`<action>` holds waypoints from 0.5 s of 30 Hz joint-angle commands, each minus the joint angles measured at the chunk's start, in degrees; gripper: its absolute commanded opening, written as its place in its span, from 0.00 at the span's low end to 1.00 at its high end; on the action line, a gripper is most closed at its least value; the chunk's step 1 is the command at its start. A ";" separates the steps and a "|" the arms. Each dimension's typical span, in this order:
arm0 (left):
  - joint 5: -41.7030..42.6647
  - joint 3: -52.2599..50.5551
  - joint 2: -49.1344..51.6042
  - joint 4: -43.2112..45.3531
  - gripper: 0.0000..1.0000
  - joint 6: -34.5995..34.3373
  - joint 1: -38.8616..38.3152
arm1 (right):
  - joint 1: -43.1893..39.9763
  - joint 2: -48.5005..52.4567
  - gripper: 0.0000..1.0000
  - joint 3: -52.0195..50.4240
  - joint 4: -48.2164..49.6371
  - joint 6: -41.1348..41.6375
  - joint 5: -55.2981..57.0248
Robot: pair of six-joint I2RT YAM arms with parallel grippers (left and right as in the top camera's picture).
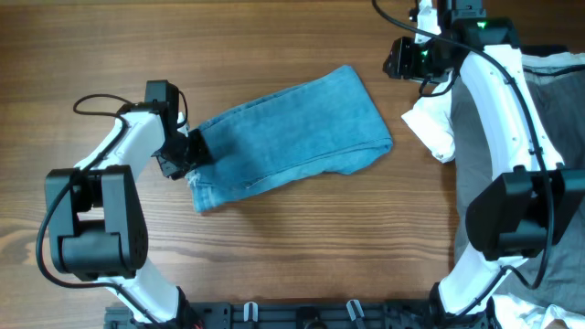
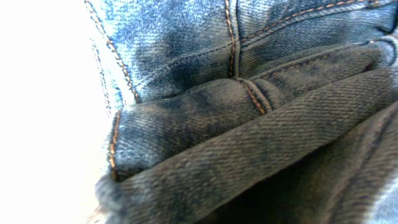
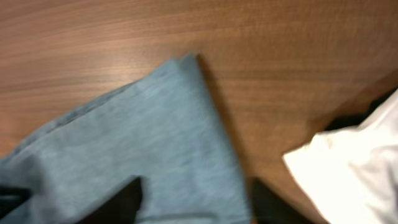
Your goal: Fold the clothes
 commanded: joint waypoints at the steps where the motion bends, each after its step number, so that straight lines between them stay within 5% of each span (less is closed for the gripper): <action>1: -9.99 -0.22 1.73 -1.53 0.50 -0.74 2.91 | -0.02 5.20 0.89 -3.15 1.99 -2.21 1.70; 4: -8.33 -0.22 1.73 -1.68 0.74 -0.70 4.46 | -0.02 9.75 0.90 -3.32 2.08 -11.80 -6.36; 5: -8.28 -0.22 1.73 -1.70 0.89 -0.72 4.50 | -0.04 12.31 0.86 -3.32 2.08 -12.15 -6.58; 7: -8.28 -0.22 1.73 -1.70 1.00 -0.72 4.50 | 0.02 15.21 0.80 -3.32 1.92 -15.96 -10.43; 15: -8.26 -0.22 1.73 -1.73 1.00 -0.72 4.50 | 0.63 24.06 0.78 -3.34 -0.20 -25.57 -24.46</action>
